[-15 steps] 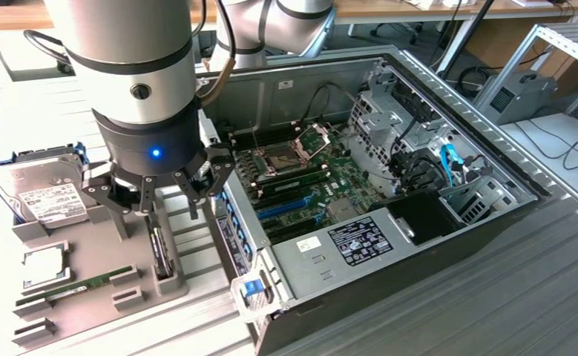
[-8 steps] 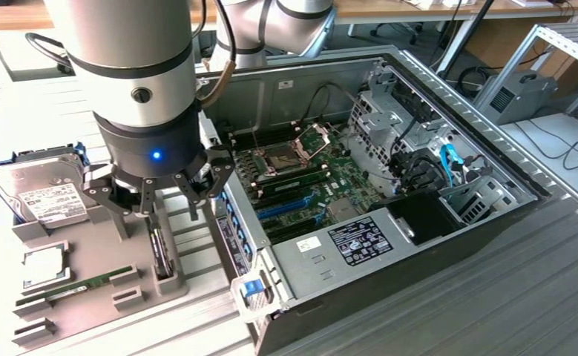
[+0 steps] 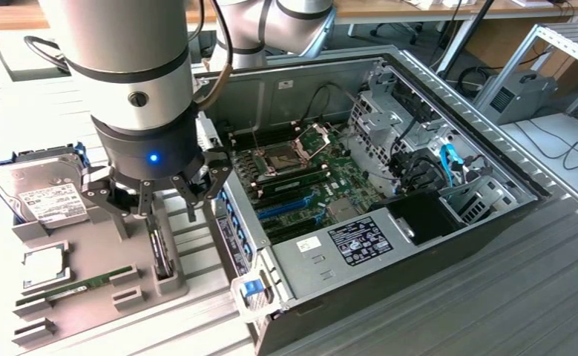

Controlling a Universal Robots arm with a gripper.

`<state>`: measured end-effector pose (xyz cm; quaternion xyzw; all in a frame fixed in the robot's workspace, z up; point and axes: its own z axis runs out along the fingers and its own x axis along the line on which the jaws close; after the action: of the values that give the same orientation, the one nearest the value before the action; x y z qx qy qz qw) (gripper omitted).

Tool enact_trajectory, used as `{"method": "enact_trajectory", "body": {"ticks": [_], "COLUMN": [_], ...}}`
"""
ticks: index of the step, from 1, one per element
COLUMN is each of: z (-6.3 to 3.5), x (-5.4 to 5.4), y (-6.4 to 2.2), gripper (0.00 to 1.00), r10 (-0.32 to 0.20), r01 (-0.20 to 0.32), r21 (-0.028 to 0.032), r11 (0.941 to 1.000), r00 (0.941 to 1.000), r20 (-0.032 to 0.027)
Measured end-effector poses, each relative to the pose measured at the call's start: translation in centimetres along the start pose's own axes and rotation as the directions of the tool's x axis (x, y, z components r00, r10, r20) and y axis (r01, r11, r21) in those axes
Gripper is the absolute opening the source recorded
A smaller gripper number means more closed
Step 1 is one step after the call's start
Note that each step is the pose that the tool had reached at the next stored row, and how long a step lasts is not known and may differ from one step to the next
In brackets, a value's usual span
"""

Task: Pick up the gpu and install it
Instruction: 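Pick up the gpu and move the gpu toward the slot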

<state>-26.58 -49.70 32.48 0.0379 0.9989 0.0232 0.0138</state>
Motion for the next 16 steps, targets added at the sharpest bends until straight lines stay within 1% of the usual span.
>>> {"method": "enact_trajectory", "body": {"ticks": [16], "z": [0.47], "x": [0.07], "y": [0.0], "gripper": [0.48], "r10": [0.0], "r01": [0.0], "r21": [-0.0002], "r11": [1.0], "r00": [1.0], "r20": [0.0001]}}
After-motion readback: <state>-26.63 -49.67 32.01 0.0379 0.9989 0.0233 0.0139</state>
